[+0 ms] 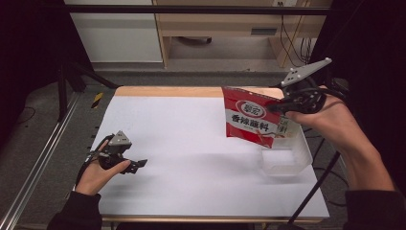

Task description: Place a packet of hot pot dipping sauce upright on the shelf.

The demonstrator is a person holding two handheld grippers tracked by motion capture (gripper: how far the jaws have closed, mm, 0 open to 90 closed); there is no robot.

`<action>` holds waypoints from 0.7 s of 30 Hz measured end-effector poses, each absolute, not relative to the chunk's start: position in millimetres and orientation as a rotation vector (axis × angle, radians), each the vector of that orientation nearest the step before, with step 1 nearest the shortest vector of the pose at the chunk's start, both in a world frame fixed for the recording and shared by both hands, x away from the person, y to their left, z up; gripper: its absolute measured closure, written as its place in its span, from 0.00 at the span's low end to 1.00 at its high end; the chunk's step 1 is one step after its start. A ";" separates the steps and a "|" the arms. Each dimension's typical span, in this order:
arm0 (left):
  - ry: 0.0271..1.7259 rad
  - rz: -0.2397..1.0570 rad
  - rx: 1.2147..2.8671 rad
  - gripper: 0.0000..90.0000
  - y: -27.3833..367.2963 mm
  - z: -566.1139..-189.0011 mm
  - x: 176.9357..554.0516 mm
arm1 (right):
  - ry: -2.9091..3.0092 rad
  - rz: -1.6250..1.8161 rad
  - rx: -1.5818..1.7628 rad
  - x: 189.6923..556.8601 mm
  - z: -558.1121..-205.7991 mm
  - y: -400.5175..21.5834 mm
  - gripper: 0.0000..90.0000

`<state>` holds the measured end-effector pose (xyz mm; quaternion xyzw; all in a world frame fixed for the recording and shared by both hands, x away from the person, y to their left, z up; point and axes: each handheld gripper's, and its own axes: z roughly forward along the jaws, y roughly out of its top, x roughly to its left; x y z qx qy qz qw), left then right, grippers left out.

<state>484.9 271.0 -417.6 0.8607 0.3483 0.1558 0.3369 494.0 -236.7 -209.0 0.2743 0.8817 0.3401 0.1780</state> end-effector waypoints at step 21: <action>0.916 0.403 2.237 0.10 274.0 -418.1 484.7 | 2.400 0.934 0.988 475.4 -224.5 -321.8 1.00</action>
